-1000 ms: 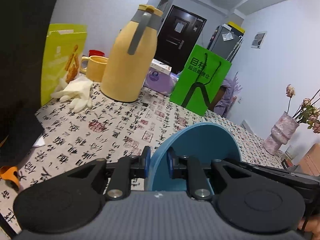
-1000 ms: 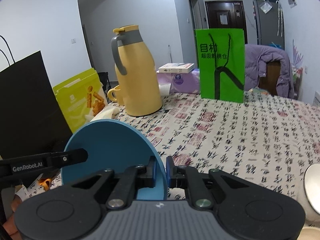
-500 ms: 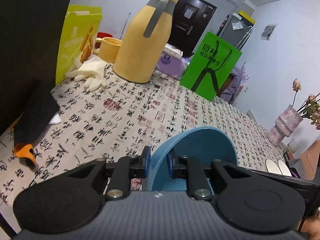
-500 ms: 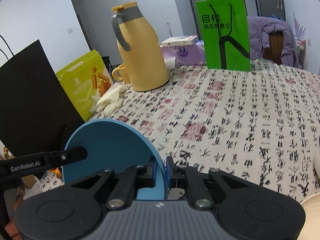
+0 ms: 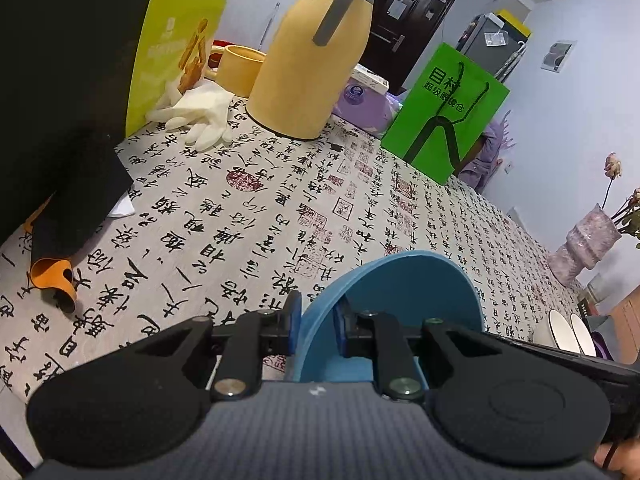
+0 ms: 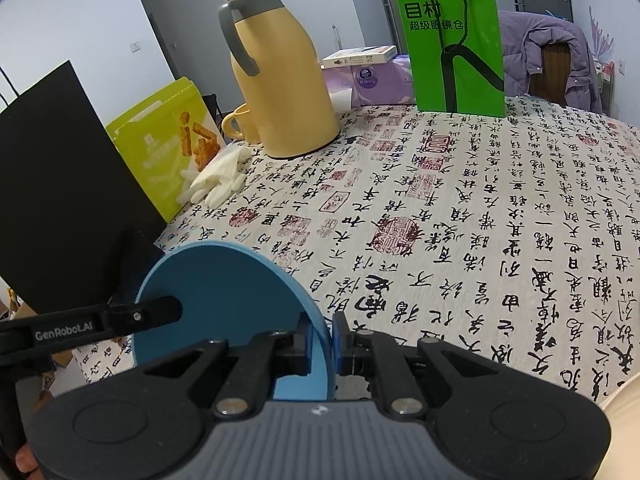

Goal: Organize plates and bowls
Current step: 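Carry the upright blue bowl with both grippers toward the black bag, then lower the blue bowl onto the table with both grippers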

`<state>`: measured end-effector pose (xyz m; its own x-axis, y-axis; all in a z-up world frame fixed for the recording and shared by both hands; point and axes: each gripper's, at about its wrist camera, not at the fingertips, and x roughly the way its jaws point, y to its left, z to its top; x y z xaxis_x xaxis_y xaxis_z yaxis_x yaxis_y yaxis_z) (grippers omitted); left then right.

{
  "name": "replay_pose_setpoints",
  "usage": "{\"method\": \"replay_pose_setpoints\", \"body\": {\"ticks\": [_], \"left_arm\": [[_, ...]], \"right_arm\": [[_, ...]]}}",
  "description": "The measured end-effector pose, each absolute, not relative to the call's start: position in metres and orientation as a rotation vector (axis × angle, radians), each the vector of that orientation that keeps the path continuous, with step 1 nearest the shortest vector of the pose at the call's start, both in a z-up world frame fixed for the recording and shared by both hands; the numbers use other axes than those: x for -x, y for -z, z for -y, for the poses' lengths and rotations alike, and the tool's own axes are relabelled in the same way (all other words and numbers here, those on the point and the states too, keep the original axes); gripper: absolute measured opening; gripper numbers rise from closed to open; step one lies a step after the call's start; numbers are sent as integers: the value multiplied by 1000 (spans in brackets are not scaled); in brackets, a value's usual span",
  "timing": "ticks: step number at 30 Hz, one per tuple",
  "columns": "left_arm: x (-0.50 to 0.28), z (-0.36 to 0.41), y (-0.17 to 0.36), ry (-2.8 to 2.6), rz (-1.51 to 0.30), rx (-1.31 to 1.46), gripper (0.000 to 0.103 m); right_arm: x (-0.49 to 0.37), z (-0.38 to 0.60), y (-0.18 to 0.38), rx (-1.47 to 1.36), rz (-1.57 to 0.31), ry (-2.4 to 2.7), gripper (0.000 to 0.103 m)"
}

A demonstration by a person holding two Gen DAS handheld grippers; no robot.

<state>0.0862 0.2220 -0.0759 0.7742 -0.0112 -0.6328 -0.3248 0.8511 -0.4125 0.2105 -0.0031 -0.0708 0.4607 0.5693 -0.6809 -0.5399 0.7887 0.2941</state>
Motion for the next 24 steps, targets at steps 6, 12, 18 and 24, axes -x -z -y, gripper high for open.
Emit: {"method": "replay_pose_setpoints", "body": {"ticks": [6,12,18,24], "left_arm": [[-92,-226,82,-184,-685,552,17],[-99,-227,98,-174,-734,573,17],[-102,-224,110,-174,-772,583,17],[-98,-225,100,-172,-758,594,17]], "right_arm": [[-217,-1,79,-42,-858,-681,10],[-221,-6,95,-35,-893,-677,10],[-220,-9,106,-39,-926,-673,10],[-223,-3,103,-120,-979,-668,10]]}}
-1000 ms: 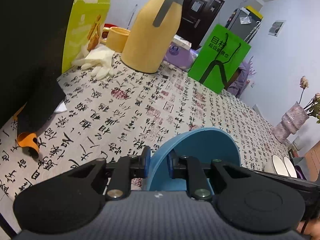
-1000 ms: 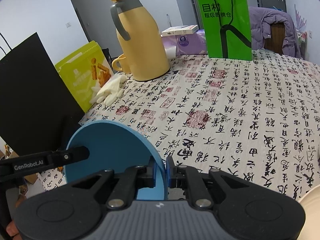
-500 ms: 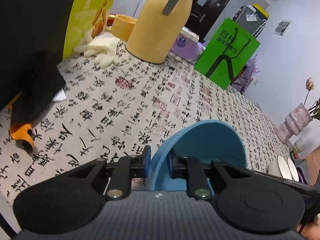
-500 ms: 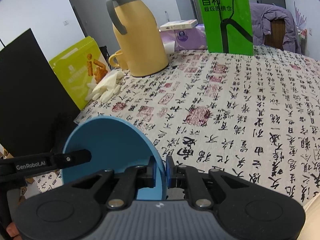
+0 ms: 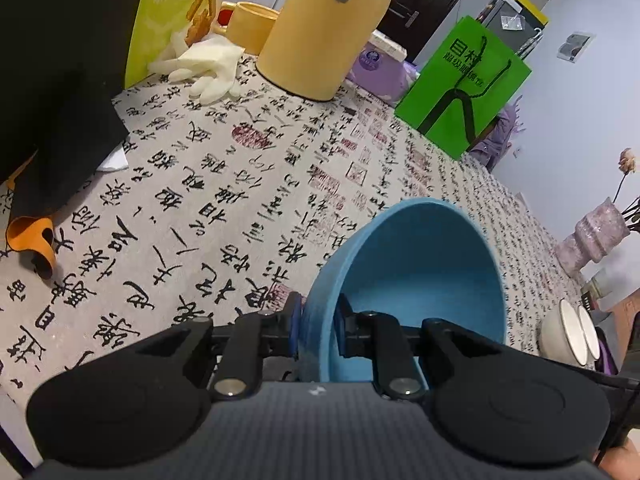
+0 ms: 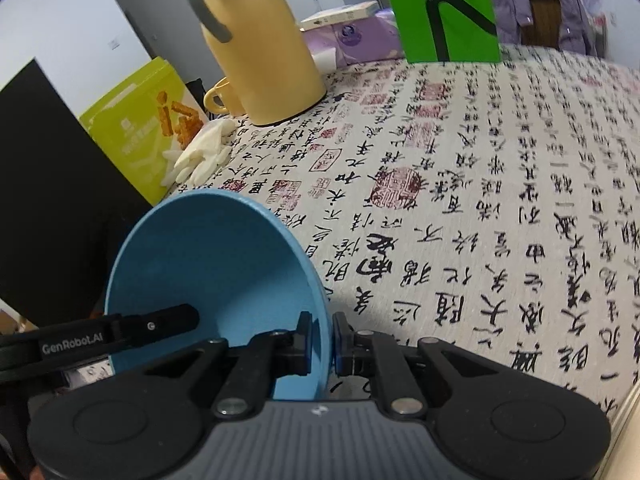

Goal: Organize plates and bowls
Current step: 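Lower the blue bowl onto the table with both grippers, then open both grippers to release the blue bowl rim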

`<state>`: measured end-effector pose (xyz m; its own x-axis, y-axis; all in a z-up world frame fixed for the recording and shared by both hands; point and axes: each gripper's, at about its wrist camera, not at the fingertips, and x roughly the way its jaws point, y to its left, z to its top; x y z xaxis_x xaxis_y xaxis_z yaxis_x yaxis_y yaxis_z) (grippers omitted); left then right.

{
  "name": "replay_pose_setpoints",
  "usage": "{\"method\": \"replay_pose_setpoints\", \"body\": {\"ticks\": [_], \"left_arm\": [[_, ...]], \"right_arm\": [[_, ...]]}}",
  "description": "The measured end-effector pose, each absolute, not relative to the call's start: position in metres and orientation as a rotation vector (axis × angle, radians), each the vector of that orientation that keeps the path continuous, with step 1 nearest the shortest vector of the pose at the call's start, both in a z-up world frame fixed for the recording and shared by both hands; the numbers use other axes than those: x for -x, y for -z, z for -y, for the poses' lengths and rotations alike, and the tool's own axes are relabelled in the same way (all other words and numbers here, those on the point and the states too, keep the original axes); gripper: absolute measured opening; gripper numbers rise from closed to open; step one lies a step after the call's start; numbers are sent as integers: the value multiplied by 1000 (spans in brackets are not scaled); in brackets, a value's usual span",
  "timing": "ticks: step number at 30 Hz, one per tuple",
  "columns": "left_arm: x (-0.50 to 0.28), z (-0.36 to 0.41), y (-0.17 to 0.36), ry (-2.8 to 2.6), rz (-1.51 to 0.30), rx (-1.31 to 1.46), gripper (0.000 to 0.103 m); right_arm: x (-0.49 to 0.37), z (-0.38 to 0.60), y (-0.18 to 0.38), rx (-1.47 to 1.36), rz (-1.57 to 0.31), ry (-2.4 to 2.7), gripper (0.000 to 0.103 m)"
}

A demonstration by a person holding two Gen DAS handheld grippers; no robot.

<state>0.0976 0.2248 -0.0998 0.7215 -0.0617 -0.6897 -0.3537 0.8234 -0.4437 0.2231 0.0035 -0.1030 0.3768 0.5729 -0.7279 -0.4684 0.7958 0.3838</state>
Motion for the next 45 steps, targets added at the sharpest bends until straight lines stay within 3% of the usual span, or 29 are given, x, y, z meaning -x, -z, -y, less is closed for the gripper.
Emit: {"method": "replay_pose_setpoints", "body": {"ticks": [27,31,33,35,37,39,41,44,45], "left_arm": [[-80,-230,109,-196,-817,627,20],[-74,-228,101,-208,-780,605,45],[-71,-226,95,-218,-756,585,49],[-67,-224,90,-222,-733,566,62],[-64,-221,85,-225,-707,542,70],[-60,-216,80,-222,-676,514,73],[-55,-210,75,-223,-643,484,84],[-46,-198,66,-237,-576,423,103],[-42,-194,63,-243,-542,400,103]], "right_arm": [[-203,-6,108,-136,-1034,-702,16],[-201,3,102,-147,-1003,-707,26],[-199,10,97,-157,-978,-716,37],[-196,15,92,-161,-951,-721,51],[-191,21,88,-164,-916,-732,58],[-186,28,84,-167,-879,-742,69],[-181,35,81,-173,-844,-752,86],[-175,49,76,-188,-796,-765,94],[-172,53,74,-186,-778,-763,96]]}}
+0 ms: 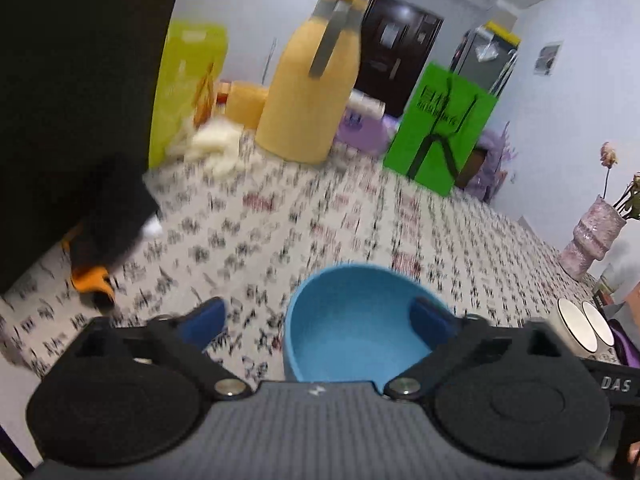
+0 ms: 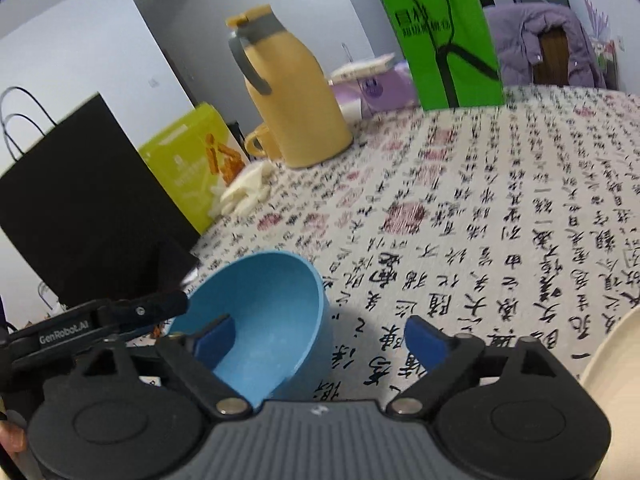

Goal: Organize plates and bowls
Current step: 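Open both grippers to release the blue bowl rim, then move both open grippers back toward the white bowls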

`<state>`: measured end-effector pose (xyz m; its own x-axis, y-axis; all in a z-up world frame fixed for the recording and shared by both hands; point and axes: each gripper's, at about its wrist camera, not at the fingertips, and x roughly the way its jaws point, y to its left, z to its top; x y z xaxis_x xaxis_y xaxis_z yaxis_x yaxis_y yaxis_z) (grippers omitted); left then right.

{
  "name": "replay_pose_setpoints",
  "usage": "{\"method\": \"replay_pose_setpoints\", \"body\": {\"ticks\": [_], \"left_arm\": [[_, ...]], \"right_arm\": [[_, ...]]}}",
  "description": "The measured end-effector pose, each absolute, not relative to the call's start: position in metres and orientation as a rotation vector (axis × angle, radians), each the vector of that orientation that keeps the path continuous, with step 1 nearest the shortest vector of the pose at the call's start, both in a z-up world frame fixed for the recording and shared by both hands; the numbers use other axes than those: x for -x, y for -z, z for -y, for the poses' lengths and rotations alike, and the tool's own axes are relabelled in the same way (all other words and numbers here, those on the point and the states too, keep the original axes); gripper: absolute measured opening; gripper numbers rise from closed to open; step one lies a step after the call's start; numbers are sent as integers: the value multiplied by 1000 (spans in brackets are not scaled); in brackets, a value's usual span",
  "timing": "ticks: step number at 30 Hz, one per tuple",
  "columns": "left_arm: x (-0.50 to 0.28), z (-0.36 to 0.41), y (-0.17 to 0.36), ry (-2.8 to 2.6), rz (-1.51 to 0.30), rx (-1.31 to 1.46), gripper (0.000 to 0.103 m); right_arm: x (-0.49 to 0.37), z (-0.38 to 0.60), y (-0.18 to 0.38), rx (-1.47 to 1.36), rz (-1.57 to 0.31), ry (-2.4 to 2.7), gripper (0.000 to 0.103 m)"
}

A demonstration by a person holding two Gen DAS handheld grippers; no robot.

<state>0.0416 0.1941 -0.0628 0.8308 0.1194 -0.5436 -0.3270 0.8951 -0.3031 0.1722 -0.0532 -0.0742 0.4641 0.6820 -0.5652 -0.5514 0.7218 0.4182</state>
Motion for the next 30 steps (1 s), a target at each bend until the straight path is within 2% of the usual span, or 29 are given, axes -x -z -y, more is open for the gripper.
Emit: {"method": "replay_pose_setpoints", "body": {"ticks": [1,2,9,30], "left_arm": [[-37,-190,60,-253,-509,375,103],[-34,-185,57,-261,-487,354,103],[-15,-157,45,-271,-384,276,103],[0,-86,39,-207,-281,185,103]], "right_arm": [[-170,57,73,-182,-761,-759,103],[-165,62,70,-179,-732,-756,103],[-144,90,60,-156,-622,-733,103],[-103,192,64,-216,-435,-648,103]]}}
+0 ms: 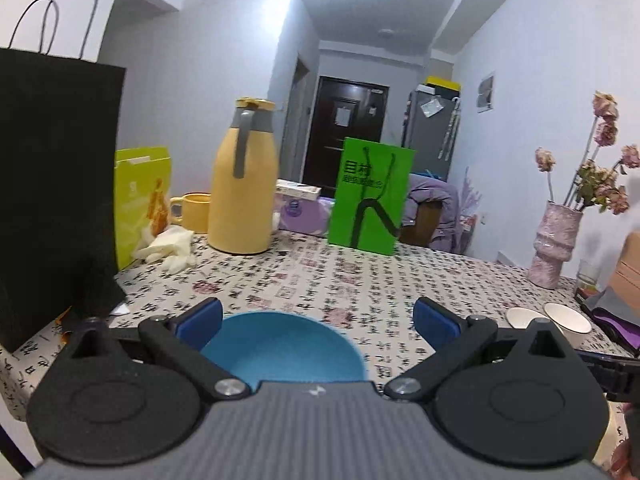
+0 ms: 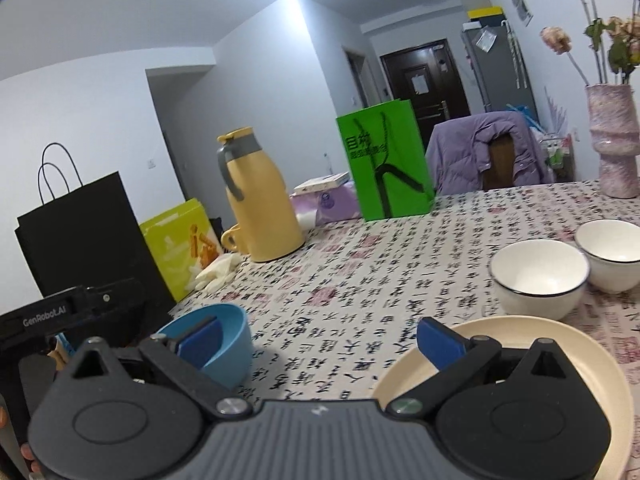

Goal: Organize plates and bowls
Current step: 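Move both open grippers back toward the white bowls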

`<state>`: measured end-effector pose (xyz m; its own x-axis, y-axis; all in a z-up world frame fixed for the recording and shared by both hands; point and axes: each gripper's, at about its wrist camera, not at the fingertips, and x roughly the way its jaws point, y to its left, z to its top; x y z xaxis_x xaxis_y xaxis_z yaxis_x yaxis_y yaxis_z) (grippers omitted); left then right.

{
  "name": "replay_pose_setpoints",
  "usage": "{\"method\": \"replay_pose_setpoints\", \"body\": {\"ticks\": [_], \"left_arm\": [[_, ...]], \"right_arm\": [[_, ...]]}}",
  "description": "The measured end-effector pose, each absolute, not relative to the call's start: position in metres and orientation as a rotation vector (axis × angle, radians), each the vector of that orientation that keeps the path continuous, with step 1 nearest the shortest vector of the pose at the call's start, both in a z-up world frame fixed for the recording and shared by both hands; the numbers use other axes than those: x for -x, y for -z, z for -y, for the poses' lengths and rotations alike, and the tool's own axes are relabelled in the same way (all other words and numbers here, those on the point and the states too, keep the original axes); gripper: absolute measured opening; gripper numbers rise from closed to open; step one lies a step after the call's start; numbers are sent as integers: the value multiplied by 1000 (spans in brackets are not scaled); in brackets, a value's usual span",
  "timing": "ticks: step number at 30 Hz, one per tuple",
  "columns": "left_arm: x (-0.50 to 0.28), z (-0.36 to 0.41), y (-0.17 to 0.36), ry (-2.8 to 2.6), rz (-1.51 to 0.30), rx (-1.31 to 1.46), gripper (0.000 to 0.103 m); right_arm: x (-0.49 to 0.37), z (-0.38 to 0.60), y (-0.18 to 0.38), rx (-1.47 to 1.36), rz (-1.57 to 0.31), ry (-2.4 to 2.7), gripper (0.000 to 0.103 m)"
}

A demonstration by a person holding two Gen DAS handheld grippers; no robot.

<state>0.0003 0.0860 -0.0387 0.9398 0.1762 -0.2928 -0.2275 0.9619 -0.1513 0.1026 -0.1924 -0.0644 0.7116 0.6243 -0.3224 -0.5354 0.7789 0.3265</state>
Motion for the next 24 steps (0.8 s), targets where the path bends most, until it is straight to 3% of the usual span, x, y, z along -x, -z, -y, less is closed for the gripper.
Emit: {"method": "replay_pose_setpoints", "body": {"ticks": [24], "left_arm": [[-25,-27,46,-118,-281,150,103]], "right_arm": [[-103,277,95,-293,-410,-513,103]]}}
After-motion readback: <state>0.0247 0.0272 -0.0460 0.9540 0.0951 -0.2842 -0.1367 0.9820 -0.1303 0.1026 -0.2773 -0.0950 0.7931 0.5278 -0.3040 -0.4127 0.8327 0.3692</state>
